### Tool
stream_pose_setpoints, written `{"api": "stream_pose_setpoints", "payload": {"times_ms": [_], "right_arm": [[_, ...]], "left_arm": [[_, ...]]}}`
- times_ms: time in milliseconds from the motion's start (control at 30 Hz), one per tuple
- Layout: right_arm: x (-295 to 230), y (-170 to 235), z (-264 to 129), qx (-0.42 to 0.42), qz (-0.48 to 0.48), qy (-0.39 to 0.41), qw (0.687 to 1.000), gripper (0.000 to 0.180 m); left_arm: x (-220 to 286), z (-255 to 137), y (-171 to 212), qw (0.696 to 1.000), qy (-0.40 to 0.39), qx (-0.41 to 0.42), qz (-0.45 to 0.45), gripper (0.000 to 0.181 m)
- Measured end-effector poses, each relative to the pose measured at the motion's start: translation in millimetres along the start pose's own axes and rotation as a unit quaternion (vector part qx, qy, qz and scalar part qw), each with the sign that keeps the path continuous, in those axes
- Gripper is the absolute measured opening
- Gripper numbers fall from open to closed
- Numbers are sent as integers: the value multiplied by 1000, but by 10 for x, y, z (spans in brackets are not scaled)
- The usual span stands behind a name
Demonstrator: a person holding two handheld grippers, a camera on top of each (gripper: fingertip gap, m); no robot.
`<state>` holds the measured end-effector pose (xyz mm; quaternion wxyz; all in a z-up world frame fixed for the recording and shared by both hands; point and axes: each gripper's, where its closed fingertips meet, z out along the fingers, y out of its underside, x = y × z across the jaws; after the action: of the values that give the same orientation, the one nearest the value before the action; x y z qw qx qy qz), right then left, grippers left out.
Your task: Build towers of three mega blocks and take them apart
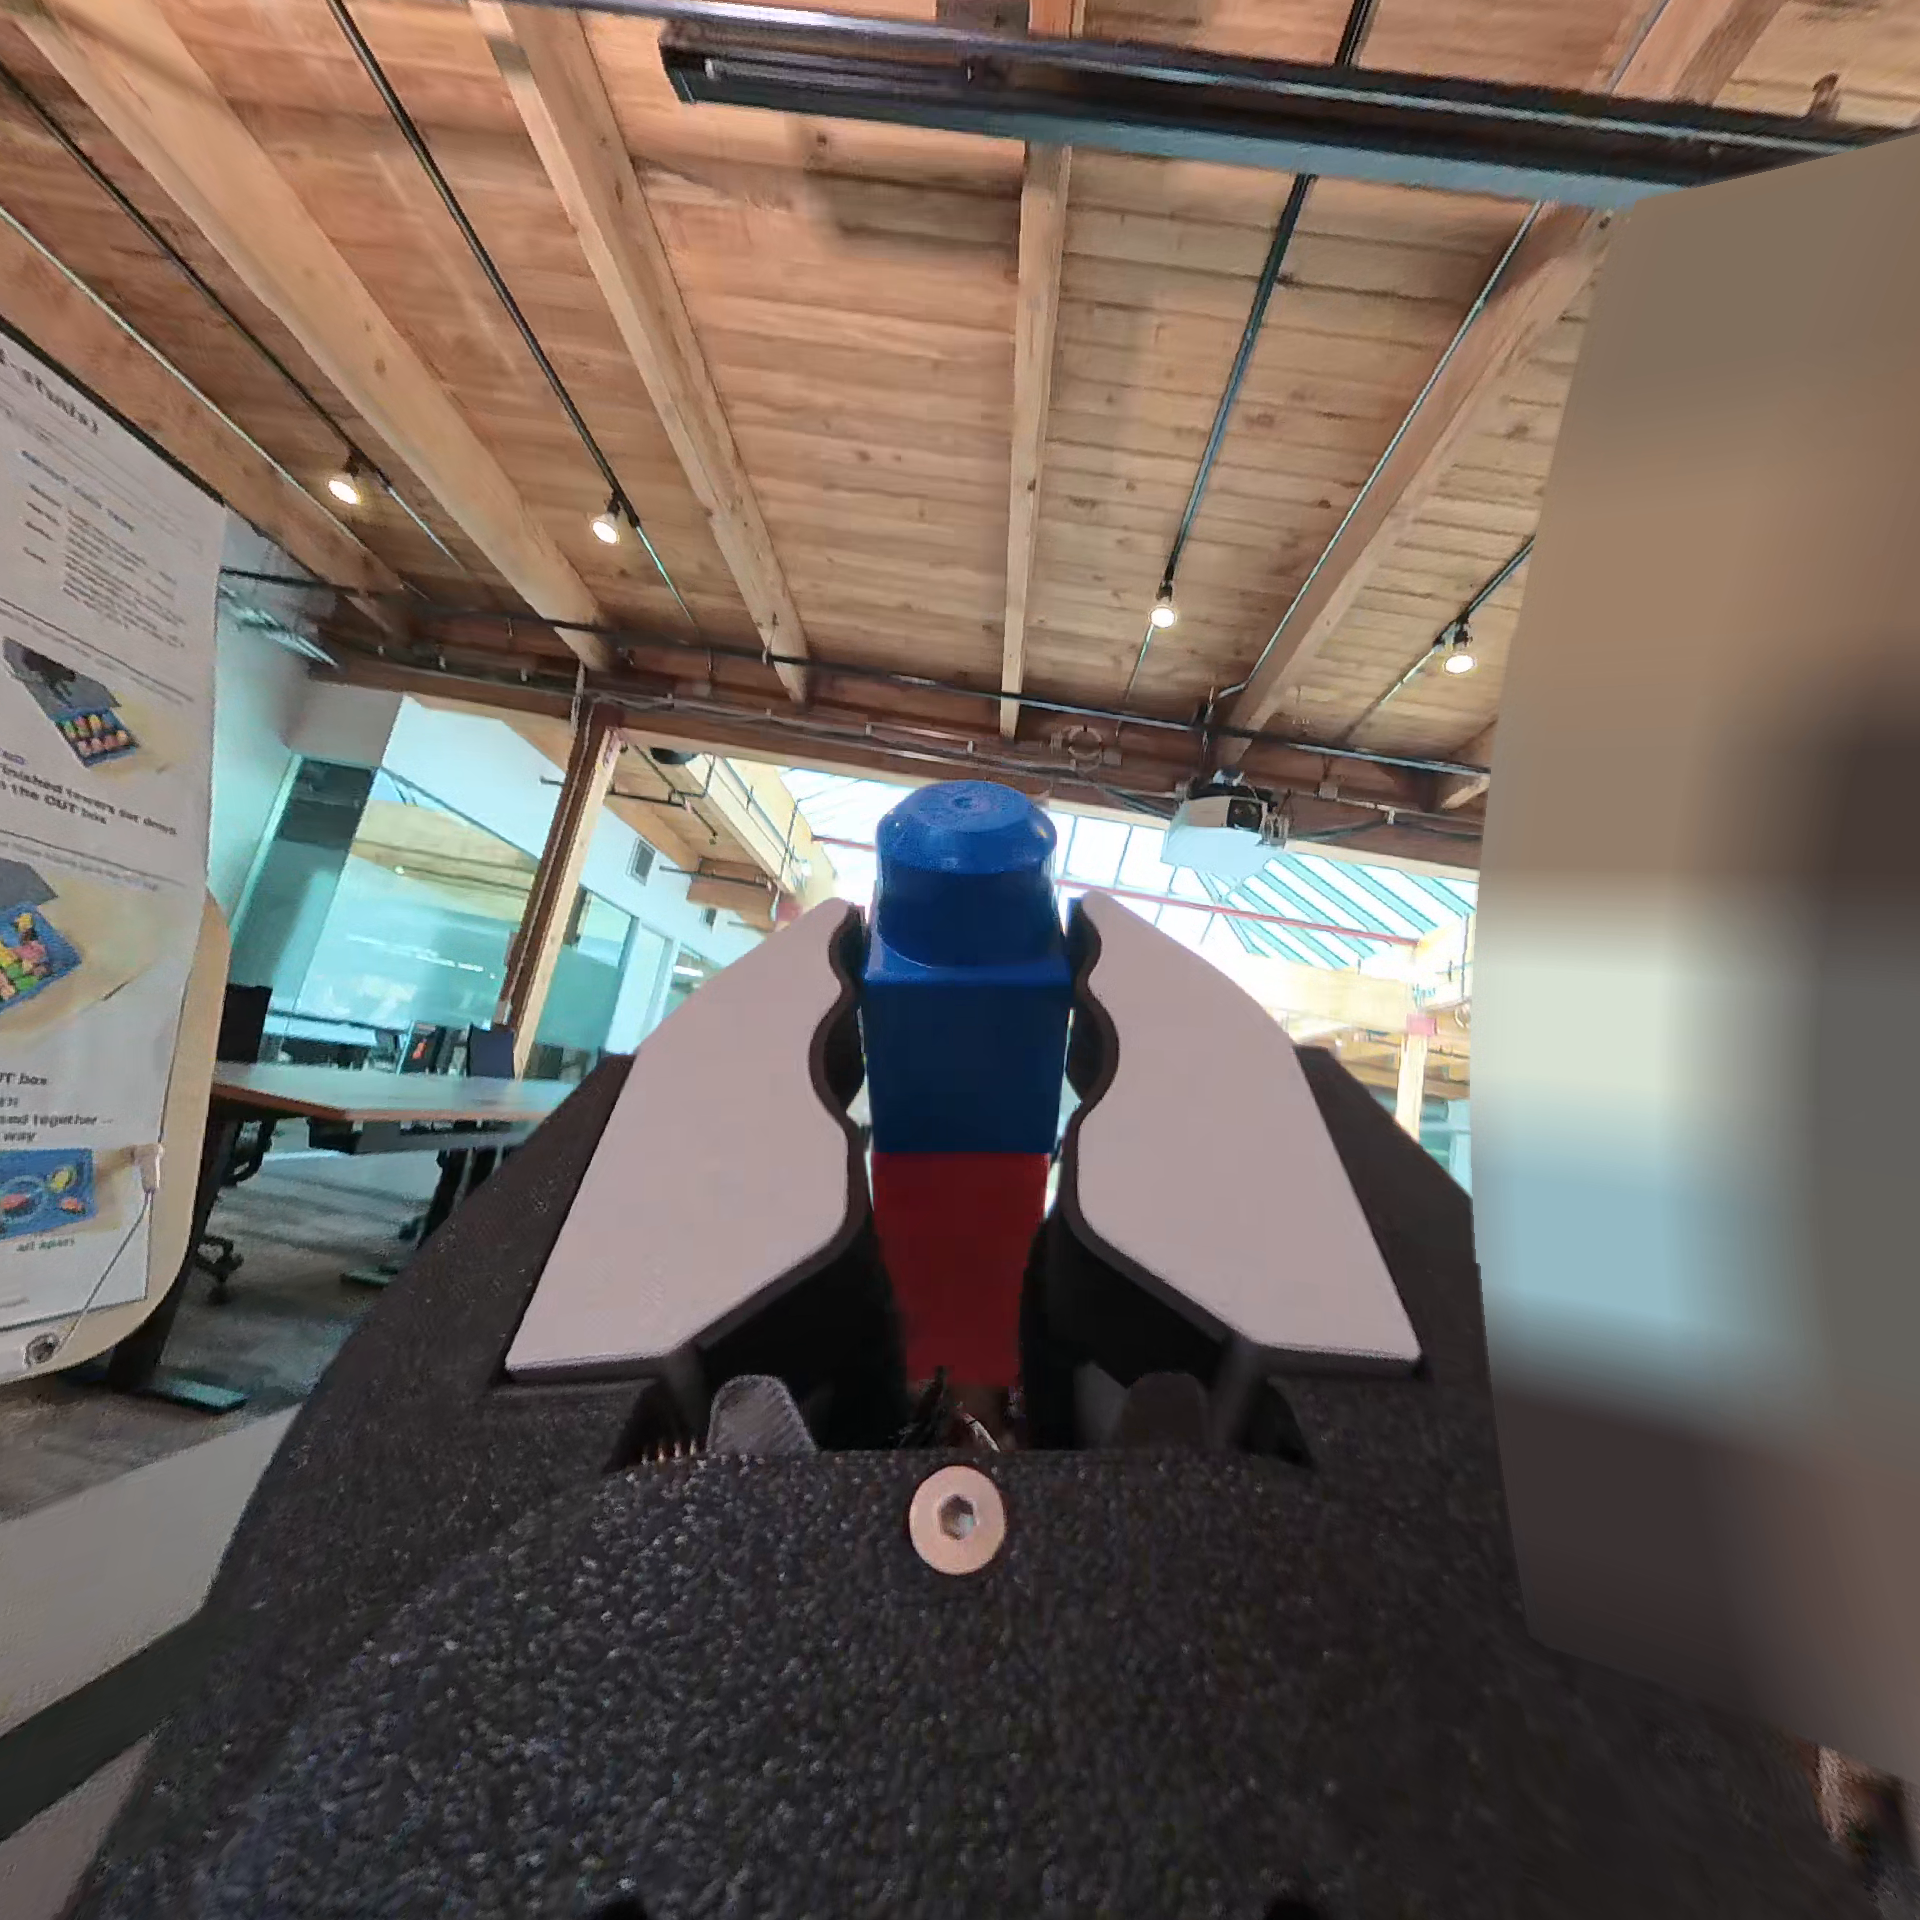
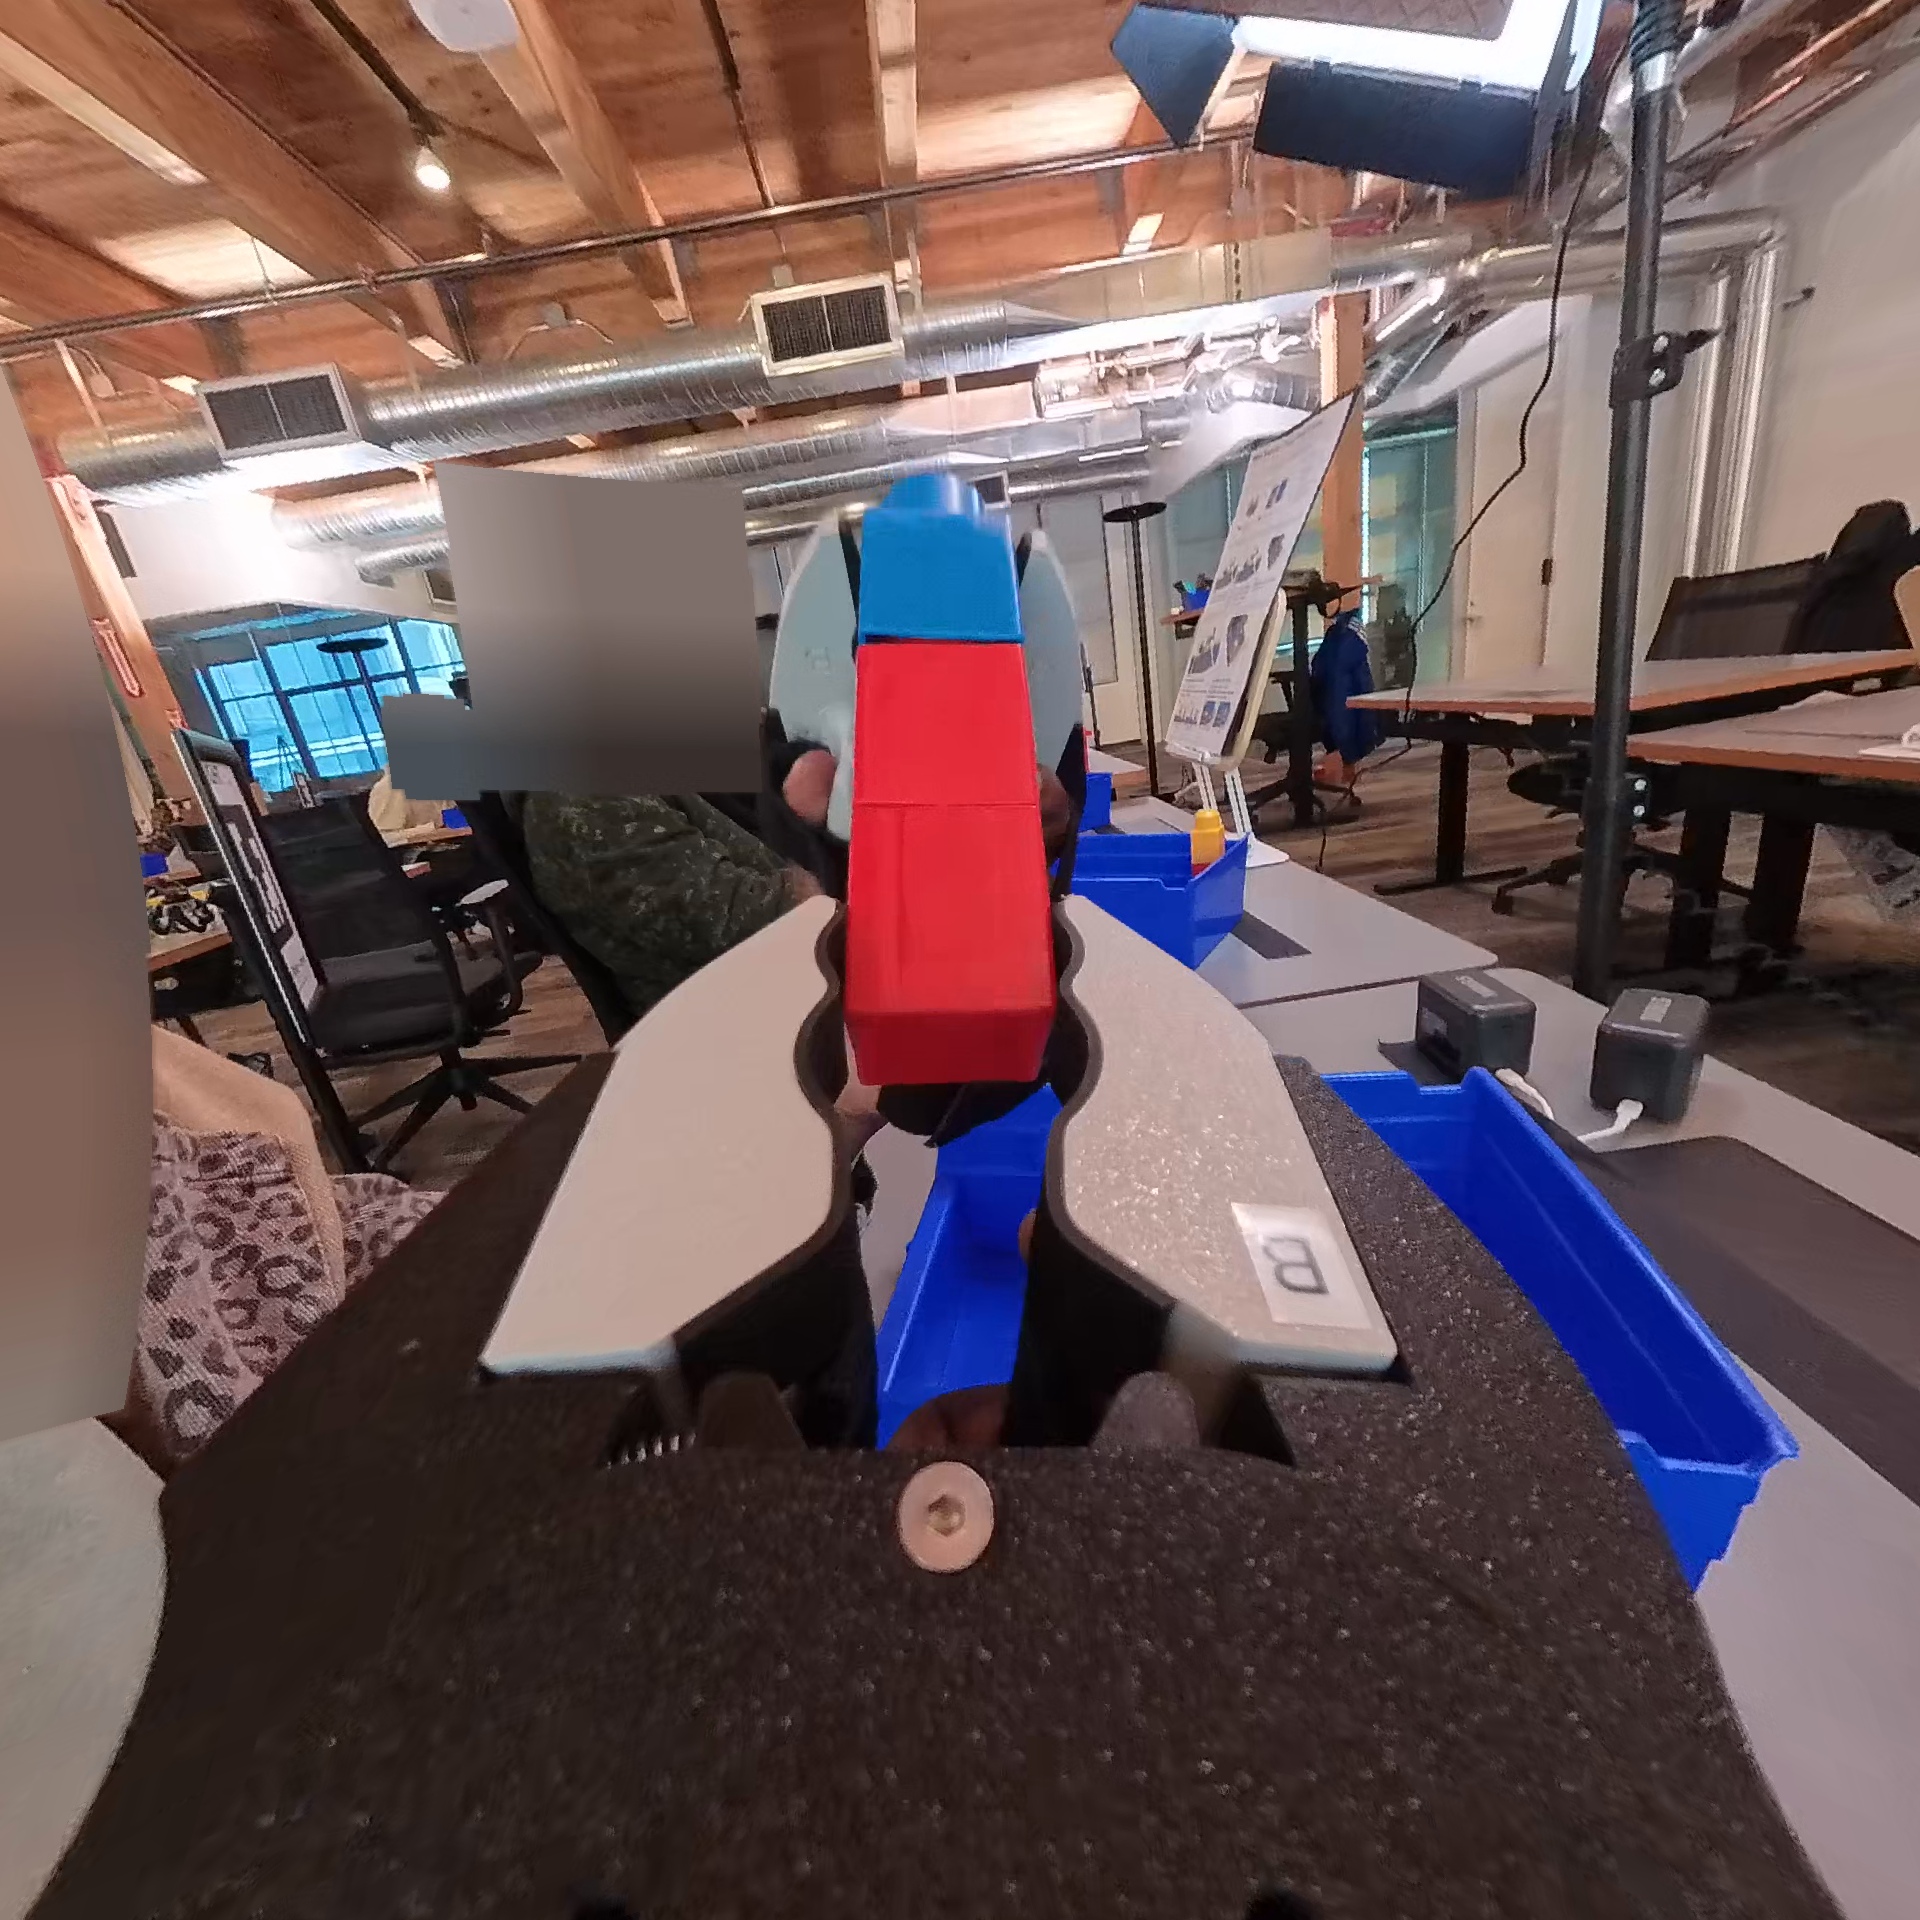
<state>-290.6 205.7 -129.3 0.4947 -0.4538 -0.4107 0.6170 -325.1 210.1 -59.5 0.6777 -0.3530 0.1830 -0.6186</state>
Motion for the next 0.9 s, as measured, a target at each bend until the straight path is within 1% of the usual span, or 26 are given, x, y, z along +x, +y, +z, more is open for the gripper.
{"api": "stream_pose_setpoints", "payload": {"times_ms": [67,133,233,300,633,900], "right_arm": [[-3,-48,-37,11,2,-2,1000,35],[-13,-4,-54,-13,-6,-3,1000,35],[-65,-26,-77,-14,-15,-14,1000,35],[-72,-15,-83,-20,-14,-15,1000,35],[-96,51,-49,-30,1,-28,999,35],[-117,50,-46,-30,3,-33,999,35]], "left_arm": [[-3,-33,48,1000,6,-27,-12,36],[11,-34,84,999,13,-40,-15,36],[91,-17,141,997,34,-61,-22,37],[95,-15,198,996,30,-82,-12,37],[101,-72,230,993,24,-115,-1,37],[104,-71,239,993,26,-117,-2,37]]}}
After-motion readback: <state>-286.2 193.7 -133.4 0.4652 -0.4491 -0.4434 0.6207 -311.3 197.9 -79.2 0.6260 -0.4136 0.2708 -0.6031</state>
